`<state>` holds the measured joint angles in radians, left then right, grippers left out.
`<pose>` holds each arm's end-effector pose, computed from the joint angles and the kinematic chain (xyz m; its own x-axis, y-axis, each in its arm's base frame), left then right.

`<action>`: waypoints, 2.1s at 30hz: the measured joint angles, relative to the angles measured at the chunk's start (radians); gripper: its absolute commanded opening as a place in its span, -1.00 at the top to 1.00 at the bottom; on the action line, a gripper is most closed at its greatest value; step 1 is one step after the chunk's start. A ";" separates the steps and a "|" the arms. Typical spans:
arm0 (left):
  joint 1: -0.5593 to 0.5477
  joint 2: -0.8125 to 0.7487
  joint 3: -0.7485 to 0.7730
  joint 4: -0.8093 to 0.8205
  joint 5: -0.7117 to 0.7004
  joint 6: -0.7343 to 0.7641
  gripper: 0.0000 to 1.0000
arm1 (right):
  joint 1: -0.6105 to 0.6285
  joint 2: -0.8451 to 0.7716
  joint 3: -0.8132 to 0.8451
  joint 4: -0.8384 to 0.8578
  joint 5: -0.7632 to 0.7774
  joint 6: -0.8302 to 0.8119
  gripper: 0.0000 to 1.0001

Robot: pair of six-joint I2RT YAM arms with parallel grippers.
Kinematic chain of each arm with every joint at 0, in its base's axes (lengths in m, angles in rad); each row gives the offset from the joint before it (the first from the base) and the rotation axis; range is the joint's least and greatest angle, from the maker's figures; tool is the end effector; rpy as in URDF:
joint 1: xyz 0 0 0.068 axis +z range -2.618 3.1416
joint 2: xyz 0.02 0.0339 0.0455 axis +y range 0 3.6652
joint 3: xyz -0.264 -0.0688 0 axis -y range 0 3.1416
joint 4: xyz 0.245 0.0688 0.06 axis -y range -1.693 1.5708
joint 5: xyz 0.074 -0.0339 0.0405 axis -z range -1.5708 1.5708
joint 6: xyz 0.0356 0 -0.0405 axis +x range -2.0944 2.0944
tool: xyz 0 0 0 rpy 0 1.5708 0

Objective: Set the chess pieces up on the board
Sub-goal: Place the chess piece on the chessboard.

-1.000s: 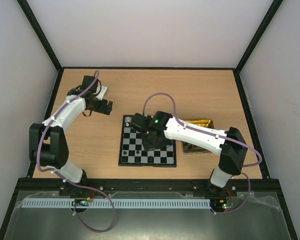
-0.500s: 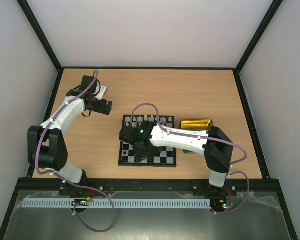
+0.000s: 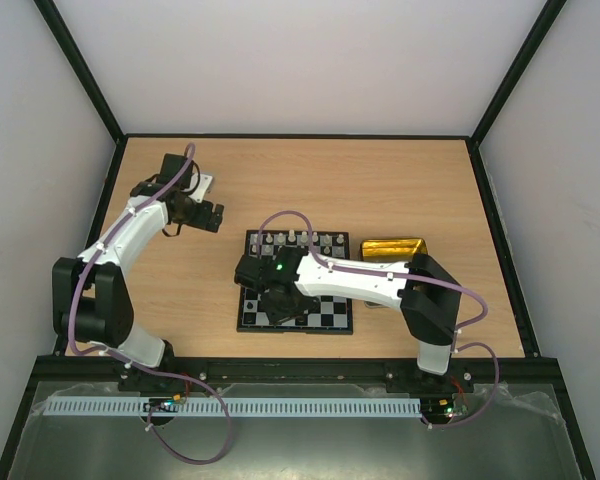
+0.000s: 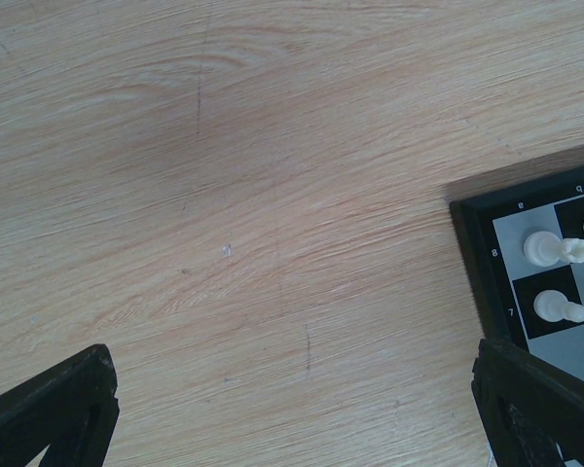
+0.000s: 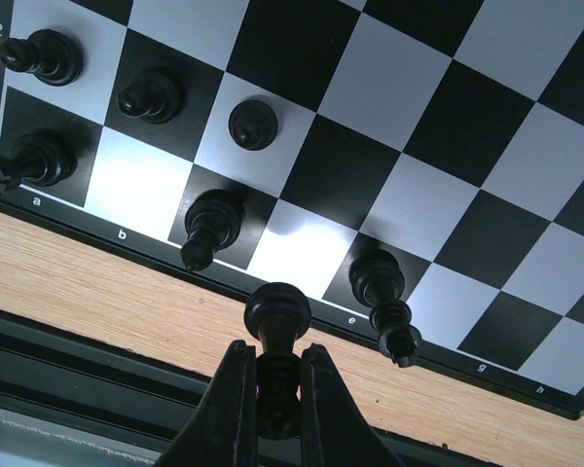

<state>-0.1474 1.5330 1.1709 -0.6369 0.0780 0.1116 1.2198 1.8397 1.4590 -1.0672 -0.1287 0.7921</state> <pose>0.3158 -0.0497 0.2546 -0.8057 0.2319 -0.5451 0.2796 0.9601 -0.0049 0.1172 0.3333 0.2242 -0.9064 -0.4223 0.0046 -0.4150 0.8925 0.1767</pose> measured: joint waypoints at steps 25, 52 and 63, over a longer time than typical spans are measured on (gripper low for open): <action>0.000 0.000 0.000 0.000 0.000 0.000 -0.99 | -0.001 0.019 -0.043 0.060 -0.011 0.006 0.96; 0.000 0.000 0.000 0.002 0.006 0.000 -0.99 | -0.018 0.037 -0.067 0.079 -0.029 0.020 0.83; 0.000 0.003 0.000 0.003 0.008 0.000 -0.98 | -0.035 0.042 -0.067 0.079 -0.031 0.014 0.78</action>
<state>-0.1474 1.5360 1.1713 -0.6342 0.0864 0.1116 1.1851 1.8820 1.3922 -0.9886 -0.1596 0.8066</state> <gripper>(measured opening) 0.992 0.104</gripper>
